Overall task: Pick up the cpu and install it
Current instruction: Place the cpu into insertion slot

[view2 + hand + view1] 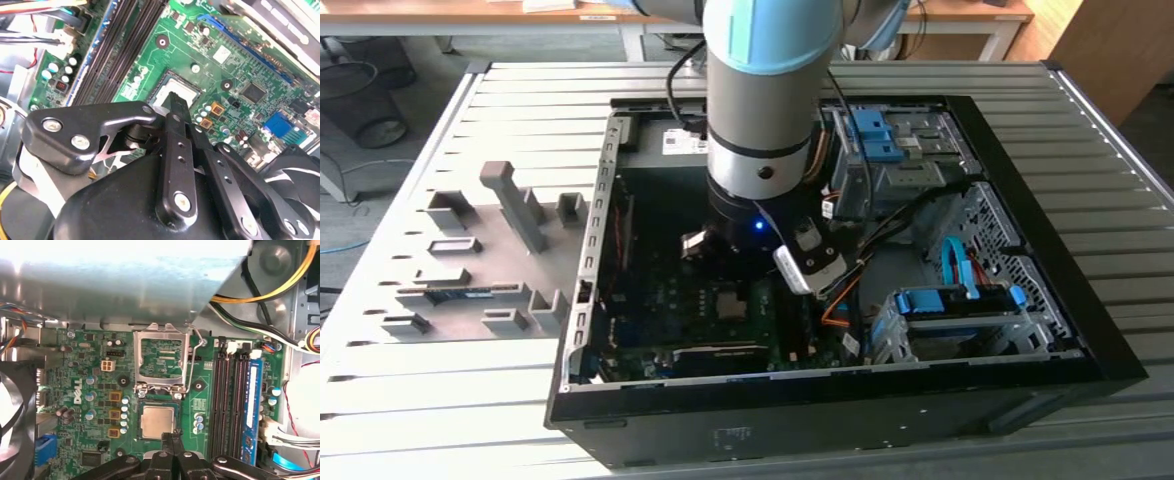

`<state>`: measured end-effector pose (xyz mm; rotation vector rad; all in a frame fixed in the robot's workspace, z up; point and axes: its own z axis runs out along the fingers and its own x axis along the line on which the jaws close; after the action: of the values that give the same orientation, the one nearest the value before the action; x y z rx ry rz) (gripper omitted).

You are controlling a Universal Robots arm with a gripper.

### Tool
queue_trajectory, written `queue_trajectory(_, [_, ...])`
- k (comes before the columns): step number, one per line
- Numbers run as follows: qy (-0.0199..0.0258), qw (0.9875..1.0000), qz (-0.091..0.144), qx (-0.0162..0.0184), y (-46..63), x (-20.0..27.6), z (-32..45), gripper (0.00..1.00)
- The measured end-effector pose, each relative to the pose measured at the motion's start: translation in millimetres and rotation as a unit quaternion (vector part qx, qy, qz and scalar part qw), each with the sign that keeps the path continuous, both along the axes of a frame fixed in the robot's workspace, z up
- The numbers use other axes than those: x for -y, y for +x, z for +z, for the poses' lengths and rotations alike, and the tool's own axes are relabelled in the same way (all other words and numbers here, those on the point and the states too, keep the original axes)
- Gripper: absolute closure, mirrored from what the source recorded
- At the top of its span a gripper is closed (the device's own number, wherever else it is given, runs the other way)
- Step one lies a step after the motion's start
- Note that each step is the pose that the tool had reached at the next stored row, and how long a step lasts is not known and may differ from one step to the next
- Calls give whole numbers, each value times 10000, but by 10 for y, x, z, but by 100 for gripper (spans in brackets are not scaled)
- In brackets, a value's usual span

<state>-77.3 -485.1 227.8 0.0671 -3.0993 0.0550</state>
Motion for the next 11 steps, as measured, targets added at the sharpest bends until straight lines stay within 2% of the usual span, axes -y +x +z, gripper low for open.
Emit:
queue_trajectory(5, [4,9999,0,-161,131,0,19,90])
queue_trajectory(11, [10,9993,0,-380,284,0,42,90])
